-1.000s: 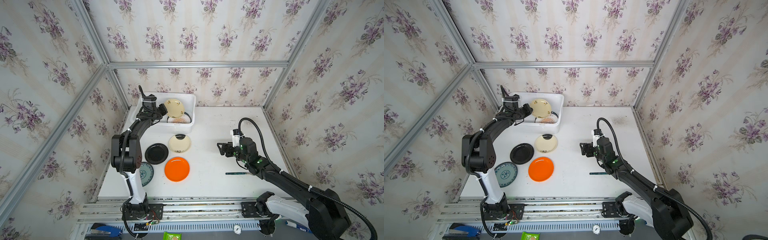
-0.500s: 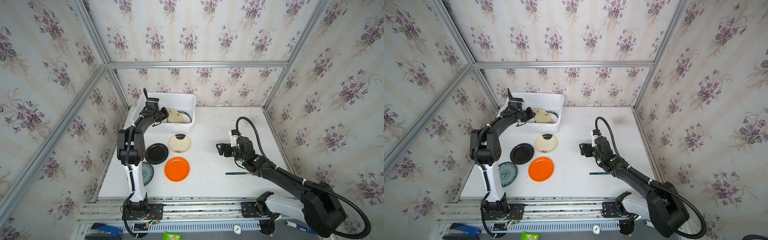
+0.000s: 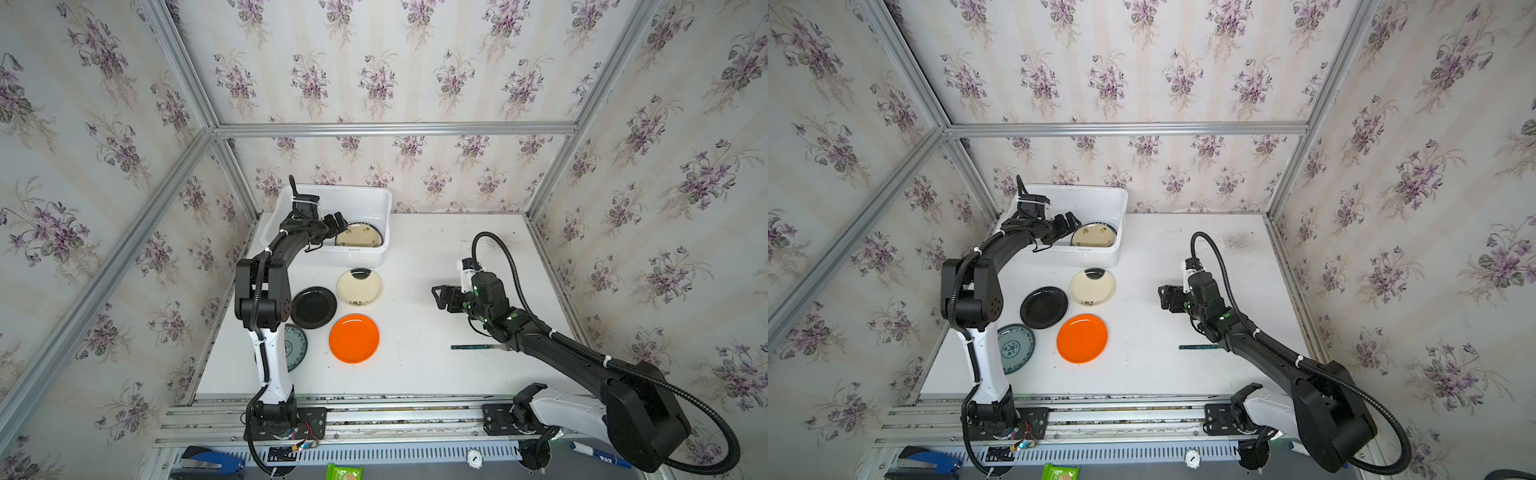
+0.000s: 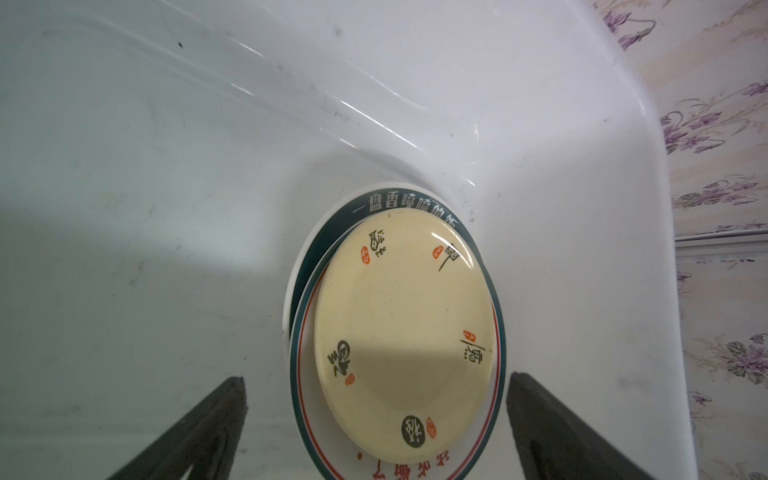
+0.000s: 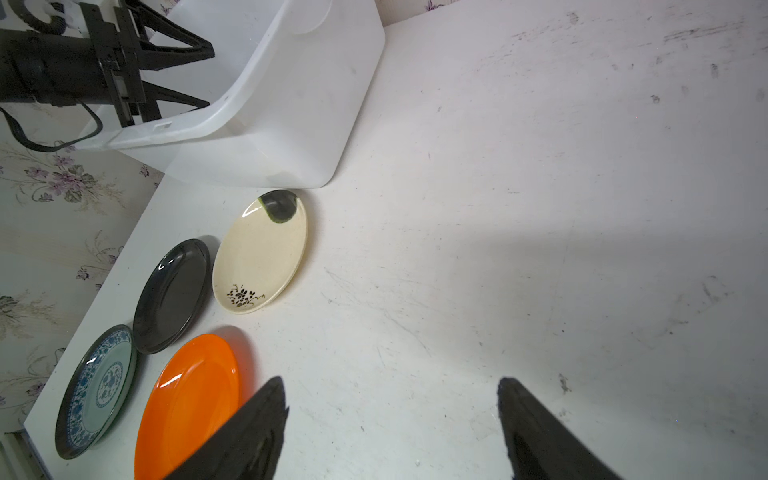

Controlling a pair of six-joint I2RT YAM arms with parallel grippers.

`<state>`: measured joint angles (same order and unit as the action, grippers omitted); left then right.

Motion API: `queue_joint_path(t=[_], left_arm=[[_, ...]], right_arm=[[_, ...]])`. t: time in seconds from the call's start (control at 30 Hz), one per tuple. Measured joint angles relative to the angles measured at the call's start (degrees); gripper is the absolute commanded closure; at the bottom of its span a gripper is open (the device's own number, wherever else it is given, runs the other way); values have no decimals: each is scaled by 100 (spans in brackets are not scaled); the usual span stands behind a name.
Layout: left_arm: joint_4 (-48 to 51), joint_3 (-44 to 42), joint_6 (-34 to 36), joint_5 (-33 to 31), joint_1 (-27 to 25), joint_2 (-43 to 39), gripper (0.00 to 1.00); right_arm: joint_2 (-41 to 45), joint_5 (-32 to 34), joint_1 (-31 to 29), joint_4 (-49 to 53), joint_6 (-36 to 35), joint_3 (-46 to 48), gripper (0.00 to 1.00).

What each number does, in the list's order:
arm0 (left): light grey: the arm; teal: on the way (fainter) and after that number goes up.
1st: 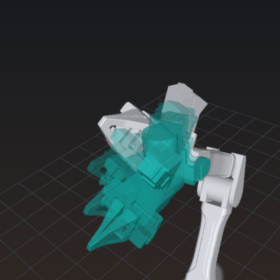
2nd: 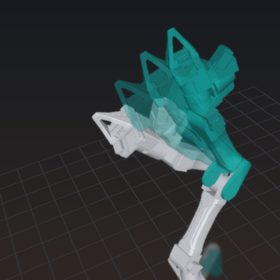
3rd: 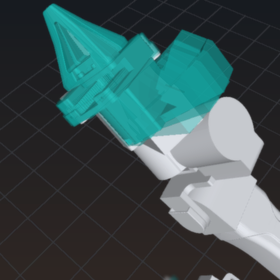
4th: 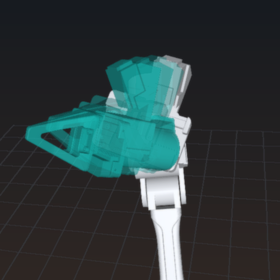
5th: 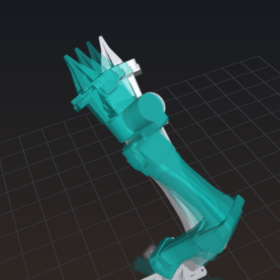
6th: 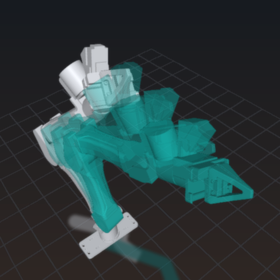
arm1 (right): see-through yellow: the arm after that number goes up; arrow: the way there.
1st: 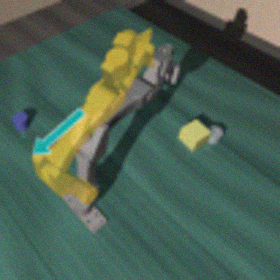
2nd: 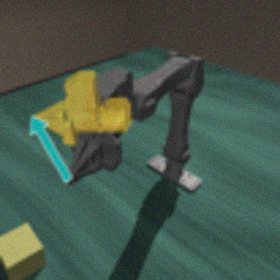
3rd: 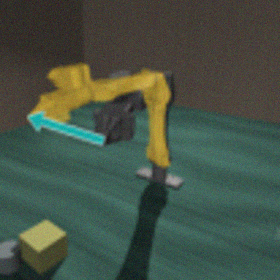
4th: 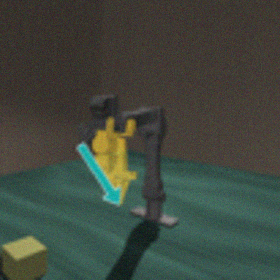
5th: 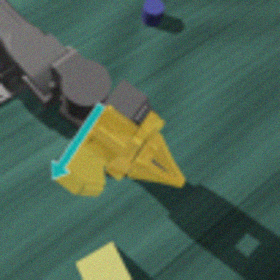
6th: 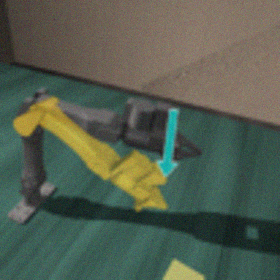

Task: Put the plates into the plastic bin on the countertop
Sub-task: 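Open the left gripper and withdraw it from the bin toward the robot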

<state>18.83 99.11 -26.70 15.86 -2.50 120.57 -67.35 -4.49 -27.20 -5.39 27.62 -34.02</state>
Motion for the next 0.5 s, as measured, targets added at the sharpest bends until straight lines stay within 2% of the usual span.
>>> queue_joint_path(t=[0.3, 0.5], left_arm=[[-81, -557, 90, -455, -81, -1097, 0], [-411, -1893, -9, -929, -197, -2374, 0]], right_arm=[[-133, -243, 0, 197, 4, -125, 18], [-170, -472, 0, 278, 63, -160, 19]])
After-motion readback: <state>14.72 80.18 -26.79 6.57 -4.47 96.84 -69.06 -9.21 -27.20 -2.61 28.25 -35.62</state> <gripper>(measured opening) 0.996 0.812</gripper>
